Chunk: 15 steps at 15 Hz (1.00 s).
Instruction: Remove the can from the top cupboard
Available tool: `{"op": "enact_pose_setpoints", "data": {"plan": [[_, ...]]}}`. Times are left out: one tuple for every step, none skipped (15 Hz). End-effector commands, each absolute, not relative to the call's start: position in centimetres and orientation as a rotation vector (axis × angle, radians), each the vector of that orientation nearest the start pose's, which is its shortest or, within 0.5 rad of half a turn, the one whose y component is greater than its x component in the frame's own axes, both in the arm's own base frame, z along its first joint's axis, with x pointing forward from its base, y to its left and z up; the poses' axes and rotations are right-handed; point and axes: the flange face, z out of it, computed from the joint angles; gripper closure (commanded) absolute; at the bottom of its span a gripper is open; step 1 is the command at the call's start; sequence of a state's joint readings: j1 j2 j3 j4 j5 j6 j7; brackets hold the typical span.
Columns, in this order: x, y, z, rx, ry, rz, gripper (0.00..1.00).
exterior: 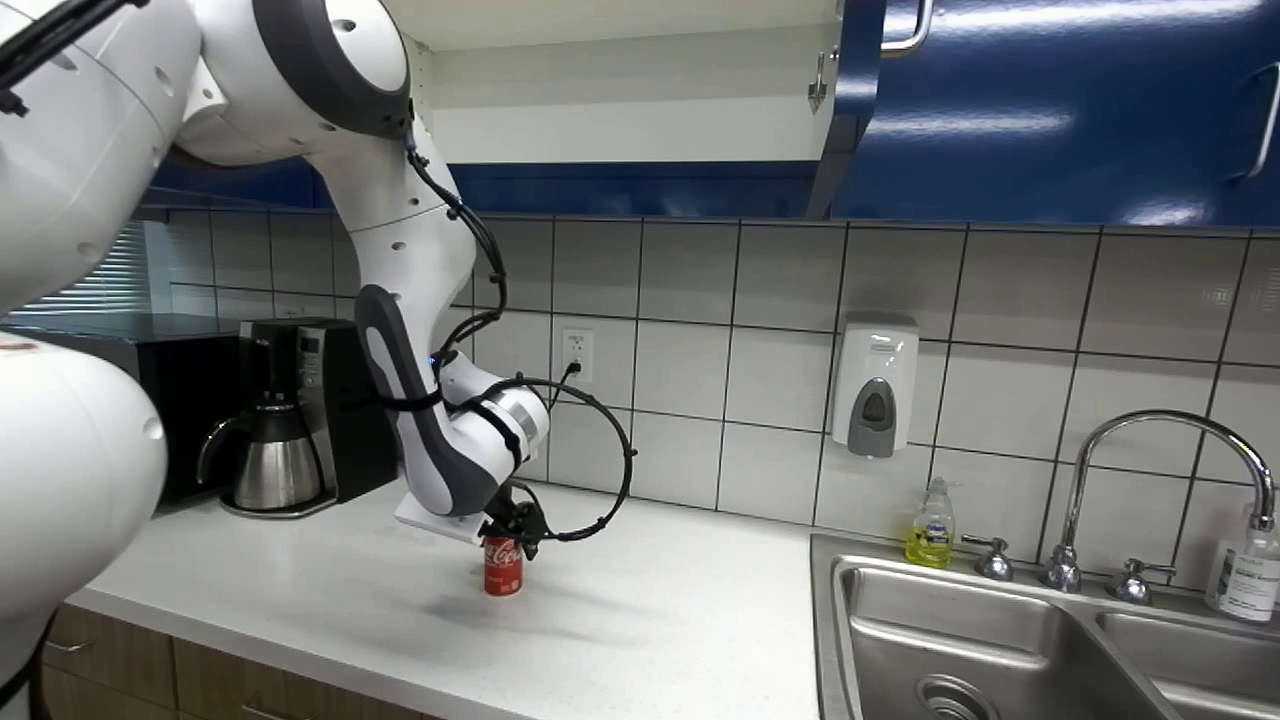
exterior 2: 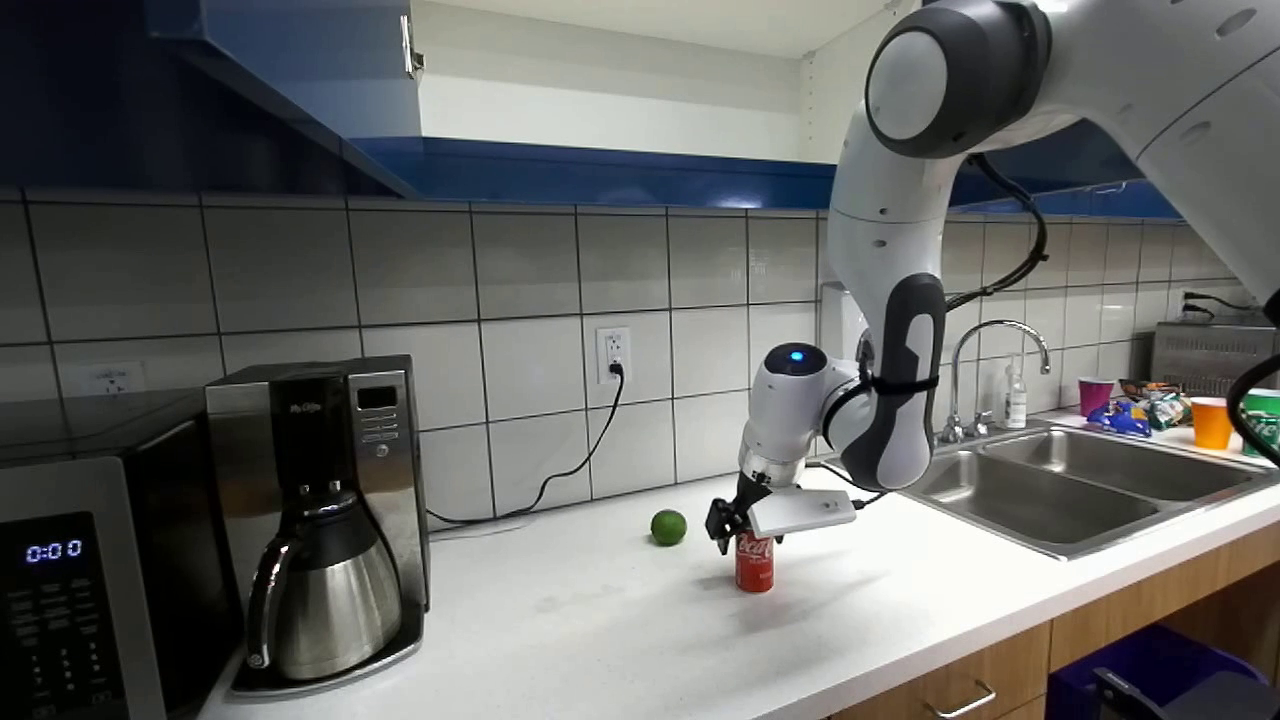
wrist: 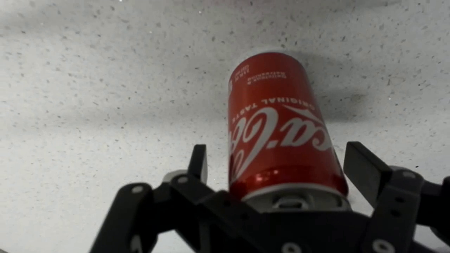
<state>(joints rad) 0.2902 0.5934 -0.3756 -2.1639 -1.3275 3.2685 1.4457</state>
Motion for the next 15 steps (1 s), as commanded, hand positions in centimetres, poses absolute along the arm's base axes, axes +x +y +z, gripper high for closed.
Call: {"op": "enact_pose_setpoints", "data": {"plan": [[51.3,4.9,16.6,-3.12,0.116,-0.702,0.0],[50.8,4.9,17.0,-3.119,0.12,-0.699,0.0],[50.4,4.9,17.4,-3.118,0.123,-0.697,0.0],[50.0,4.9,17.7,-3.116,0.128,-0.696,0.0],[49.7,4.9,18.2,-3.114,0.13,-0.699,0.0],[49.4,5.0,18.6,-3.109,0.136,-0.7,0.0],[49.0,5.0,19.0,-3.107,0.14,-0.701,0.0],[48.7,5.1,19.4,-3.106,0.142,-0.704,0.0],[48.4,5.1,19.8,-3.108,0.142,-0.706,0.0],[48.2,5.1,20.1,-3.113,0.141,-0.708,0.0],[47.8,5.1,20.4,-3.117,0.135,-0.707,0.0],[47.5,5.2,20.7,-3.121,0.13,-0.707,0.0],[47.1,5.3,20.9,-3.125,0.121,-0.701,0.0],[46.9,5.4,21.2,-3.129,0.108,-0.701,0.0],[46.5,5.5,21.4,-3.132,0.09,-0.693,0.0]]}}
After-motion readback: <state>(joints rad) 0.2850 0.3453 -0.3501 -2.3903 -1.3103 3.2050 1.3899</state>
